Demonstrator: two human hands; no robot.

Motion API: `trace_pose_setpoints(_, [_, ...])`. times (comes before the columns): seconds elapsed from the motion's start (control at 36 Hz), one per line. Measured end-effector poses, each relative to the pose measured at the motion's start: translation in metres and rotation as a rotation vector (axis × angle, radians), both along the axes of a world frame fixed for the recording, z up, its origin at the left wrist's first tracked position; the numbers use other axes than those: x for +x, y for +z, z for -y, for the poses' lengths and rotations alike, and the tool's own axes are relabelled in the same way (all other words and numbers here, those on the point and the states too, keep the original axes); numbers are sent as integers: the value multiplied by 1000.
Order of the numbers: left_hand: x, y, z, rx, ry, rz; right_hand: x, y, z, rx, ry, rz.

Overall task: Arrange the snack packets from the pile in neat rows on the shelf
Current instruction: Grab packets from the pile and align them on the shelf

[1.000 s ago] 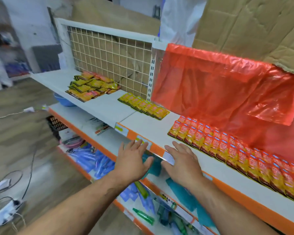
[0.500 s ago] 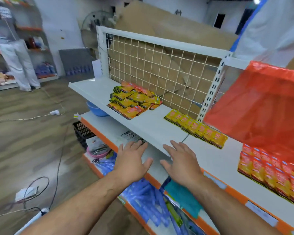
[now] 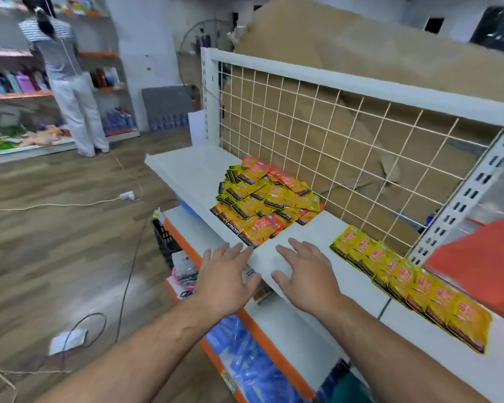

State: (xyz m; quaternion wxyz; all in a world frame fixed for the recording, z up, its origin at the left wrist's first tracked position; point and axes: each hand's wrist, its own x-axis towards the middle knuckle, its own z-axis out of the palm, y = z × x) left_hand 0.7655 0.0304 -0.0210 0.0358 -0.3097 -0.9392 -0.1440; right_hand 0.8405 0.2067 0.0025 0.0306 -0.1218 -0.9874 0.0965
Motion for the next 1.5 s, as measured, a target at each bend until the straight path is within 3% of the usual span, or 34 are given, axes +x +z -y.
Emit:
trace_pose_setpoints(0.25, [-79, 11, -33, -30, 42, -8, -86, 1, -31, -6, 67, -45])
trace_pose_setpoints(0.53, [-174, 10, -64, -51, -30, -63, -160, -9, -51, 9, -16, -49])
trace_pose_setpoints(0.67, [-221, 11, -78, -5, -76, -127, -194, -6, -58, 32, -186, -57])
trace_pose_setpoints(0.92, [-276, 23, -87, -82, -107, 30, -243, -2, -60, -37, -510, 23])
trace_pose_setpoints(1.11, [-297, 30, -93, -114, -161, 115, -252, -4, -66, -302, -710, -11])
trace_pose_setpoints(1.25, [-298, 40, -94, 21, -204, 167, -253, -4, -73, -588, -810, -92])
trace_pose_setpoints(1.36, [-300, 42, -99, 142, -187, 326, -245, 1, -69, -878, -908, -183])
trace_pose_setpoints(1.5, [-292, 39, -109, 200, -208, 522, -229, 7, -62, -941, -947, -202])
